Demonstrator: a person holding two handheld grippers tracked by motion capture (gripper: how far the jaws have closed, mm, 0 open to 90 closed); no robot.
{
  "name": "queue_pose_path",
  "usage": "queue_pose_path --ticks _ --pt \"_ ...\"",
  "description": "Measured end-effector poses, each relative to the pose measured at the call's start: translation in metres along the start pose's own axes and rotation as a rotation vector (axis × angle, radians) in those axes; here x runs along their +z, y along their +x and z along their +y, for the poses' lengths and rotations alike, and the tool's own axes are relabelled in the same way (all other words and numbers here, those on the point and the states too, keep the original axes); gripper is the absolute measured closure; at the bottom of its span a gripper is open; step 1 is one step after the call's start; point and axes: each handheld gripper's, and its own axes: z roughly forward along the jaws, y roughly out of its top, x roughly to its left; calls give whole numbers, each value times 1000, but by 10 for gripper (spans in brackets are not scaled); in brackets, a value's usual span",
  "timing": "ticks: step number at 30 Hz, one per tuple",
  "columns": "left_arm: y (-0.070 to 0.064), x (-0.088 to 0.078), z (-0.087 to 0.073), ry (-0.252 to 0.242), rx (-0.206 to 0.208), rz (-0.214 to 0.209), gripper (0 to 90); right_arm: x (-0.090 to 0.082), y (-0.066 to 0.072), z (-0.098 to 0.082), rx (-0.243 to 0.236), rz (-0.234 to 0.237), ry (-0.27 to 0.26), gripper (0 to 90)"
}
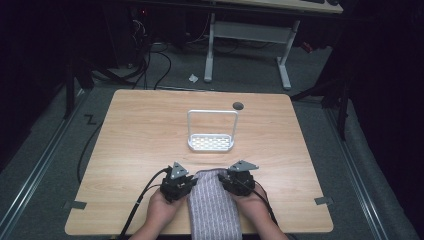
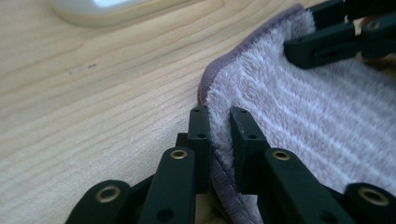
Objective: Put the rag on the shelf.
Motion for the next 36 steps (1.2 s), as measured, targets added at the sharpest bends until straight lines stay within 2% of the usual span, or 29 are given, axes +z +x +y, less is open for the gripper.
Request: queue_pose_path --ticks 1,2,3,4,5,6,7,8,10,12,14,15,17,18,20,22,25,26,29,30,34,36 --pt "0 0 0 0 0 0 796 0 0 0 0 0 0 708" --pt "0 0 0 -4 -15 -7 796 0 1 0 5 10 -1 751" --pt "4 -1 -1 -5 -45 -35 795 0 2 0 7 15 4 801" --pt "9 -3 -3 -9 -92 -65 794 -1 6 -1 -13 12 -2 833" --pt "12 -8 -6 -30 -126 -77 796 -1 8 0 -19 11 -4 839" --pt "12 -8 -6 -30 -126 -77 797 -1 8 0 -19 11 -4 839" --pt "10 -12 -8 -50 -102 -66 798 -4 14 1 -31 11 -29 841" --pt "10 -14 -9 -59 -96 -59 798 -4 14 1 -31 11 -29 841" --pt "10 -18 -11 -88 -126 -65 798 -11 21 1 -41 9 -72 841" --pt "10 -20 -12 -115 -130 -50 799 -16 24 1 -46 4 -108 839" --pt "9 -22 -12 -128 -135 -49 800 -17 25 1 -48 2 -117 839" --pt "7 -25 -11 -149 -146 -58 801 -22 26 2 -48 -8 -147 839" --pt "-1 -34 -6 -205 -108 -37 801 -27 26 3 -44 -15 -178 839" --pt "-1 -34 -6 -205 -108 -37 801 -27 26 3 -44 -15 -178 839" --pt "-7 -43 -1 -240 -67 -12 801 -39 28 6 -44 -18 -229 838" --pt "-9 -44 4 -230 -47 -19 799 -45 29 9 -45 -15 -244 839" --pt "-9 -47 6 -237 -46 -13 799 -51 30 12 -37 -10 -268 838" --pt "-9 -50 10 -246 -58 -19 800 -54 31 16 -57 -18 -283 838" --pt "-9 -54 15 -272 -69 -17 800 -59 29 22 -67 -18 -312 839" --pt "-9 -59 22 -296 -70 -9 801 -62 29 25 -74 -20 -324 839" --pt "-8 -63 32 -314 -74 -13 799 -69 28 34 -89 -28 -370 839" --pt "-8 -67 43 -334 -59 -7 799 -73 26 38 -96 -38 -395 839"
